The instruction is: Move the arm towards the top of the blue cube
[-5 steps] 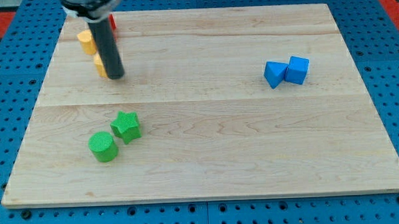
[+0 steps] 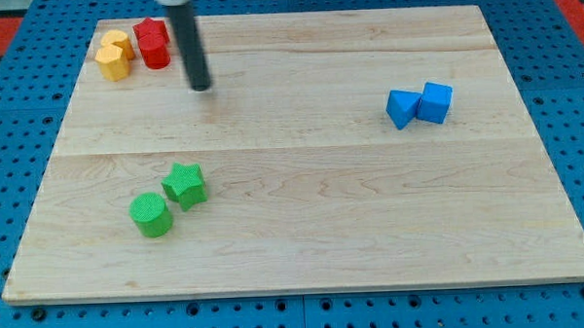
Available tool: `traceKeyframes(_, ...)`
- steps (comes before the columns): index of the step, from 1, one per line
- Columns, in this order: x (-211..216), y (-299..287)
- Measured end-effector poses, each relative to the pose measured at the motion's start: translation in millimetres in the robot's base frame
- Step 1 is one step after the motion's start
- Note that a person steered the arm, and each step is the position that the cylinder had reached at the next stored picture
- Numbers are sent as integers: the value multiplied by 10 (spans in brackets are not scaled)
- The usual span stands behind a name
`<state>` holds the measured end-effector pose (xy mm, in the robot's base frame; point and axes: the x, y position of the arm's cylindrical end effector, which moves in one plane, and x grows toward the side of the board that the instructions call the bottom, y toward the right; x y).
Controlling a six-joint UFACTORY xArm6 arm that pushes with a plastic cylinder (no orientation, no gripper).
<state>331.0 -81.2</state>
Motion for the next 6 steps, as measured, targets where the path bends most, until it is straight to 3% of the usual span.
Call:
traceKeyframes(2, -25, 1873)
traceKeyframes(4, 51, 3329)
traceKeyframes(6, 519, 3453)
